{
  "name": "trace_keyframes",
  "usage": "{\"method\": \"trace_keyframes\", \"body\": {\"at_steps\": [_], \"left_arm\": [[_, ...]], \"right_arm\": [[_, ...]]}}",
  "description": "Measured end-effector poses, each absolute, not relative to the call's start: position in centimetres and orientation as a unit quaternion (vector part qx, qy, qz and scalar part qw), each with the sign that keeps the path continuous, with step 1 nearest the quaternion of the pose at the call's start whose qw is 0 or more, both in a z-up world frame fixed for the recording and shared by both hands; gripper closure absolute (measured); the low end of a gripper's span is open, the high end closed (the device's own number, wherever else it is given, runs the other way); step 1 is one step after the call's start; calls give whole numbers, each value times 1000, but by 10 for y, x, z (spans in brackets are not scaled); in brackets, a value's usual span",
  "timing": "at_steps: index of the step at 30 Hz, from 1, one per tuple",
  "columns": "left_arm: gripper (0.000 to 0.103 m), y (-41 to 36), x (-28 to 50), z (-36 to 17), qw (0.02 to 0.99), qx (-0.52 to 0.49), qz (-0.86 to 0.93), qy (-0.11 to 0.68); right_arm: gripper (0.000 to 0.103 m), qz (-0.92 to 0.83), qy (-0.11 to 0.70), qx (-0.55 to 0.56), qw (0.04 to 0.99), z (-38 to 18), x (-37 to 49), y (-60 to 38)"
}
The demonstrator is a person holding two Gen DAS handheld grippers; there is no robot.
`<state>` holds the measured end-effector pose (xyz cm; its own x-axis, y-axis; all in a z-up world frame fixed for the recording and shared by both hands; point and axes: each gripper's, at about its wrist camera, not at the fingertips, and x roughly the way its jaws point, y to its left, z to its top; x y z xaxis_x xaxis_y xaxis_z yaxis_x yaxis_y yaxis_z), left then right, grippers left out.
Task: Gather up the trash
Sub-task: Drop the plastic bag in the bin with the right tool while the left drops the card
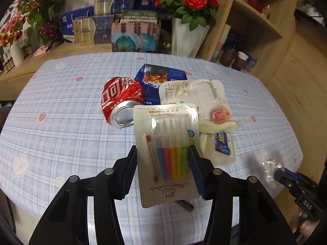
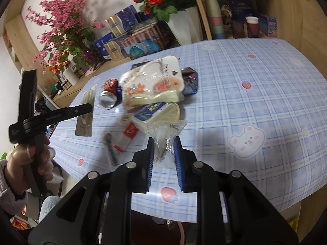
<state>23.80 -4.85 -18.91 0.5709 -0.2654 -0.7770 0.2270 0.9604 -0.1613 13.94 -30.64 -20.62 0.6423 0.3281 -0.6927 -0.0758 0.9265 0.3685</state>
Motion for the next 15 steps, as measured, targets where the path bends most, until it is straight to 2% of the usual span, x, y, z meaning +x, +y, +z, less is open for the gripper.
{"method": "trace_keyframes", "body": {"at_steps": [15], "left_arm": [[53,-26,124,-135,897,-51,-159,410]], "right_arm": [[80,162,415,116,888,-185,90,-265]]}}
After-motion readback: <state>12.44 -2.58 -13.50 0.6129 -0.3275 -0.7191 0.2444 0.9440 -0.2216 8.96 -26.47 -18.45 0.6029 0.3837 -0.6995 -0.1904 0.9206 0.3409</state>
